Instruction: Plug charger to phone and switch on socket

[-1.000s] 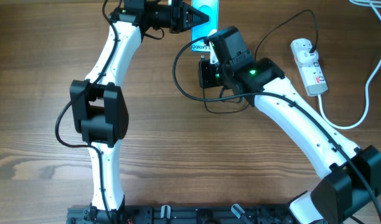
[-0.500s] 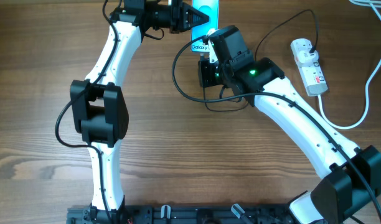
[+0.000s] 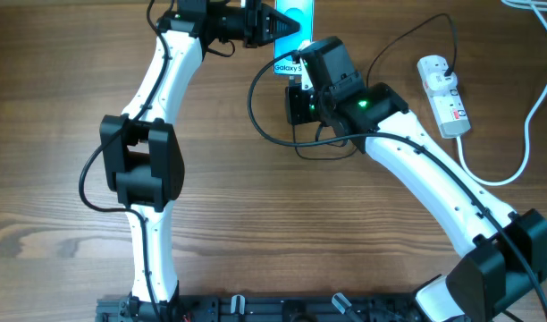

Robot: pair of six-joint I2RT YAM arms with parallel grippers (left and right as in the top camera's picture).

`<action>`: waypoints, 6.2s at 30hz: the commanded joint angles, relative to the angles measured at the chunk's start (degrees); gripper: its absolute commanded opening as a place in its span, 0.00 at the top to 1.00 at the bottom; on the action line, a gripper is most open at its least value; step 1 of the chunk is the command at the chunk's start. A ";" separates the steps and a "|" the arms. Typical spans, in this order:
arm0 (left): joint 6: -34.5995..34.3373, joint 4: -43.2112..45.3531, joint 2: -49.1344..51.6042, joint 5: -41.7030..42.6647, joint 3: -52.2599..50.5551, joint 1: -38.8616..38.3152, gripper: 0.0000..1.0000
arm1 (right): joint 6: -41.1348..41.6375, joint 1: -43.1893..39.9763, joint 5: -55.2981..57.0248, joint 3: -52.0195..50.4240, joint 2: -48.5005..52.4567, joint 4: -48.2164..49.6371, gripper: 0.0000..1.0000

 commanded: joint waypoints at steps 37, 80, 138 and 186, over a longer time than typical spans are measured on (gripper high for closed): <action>2.69 0.61 -2.12 4.81 0.48 0.22 0.96 | 1.07 -0.02 -1.38 0.70 0.57 0.55 0.96; 5.14 0.17 -2.12 6.51 0.48 0.11 0.96 | 1.29 -0.81 -4.20 0.92 0.55 -2.34 0.96; 7.17 -0.90 -2.12 5.95 0.48 -0.37 0.96 | 1.36 -0.83 -4.15 0.92 1.16 -1.03 0.96; 8.85 -1.57 -2.12 4.35 0.48 -0.37 0.96 | -0.48 -0.83 -3.52 0.92 1.70 0.13 0.96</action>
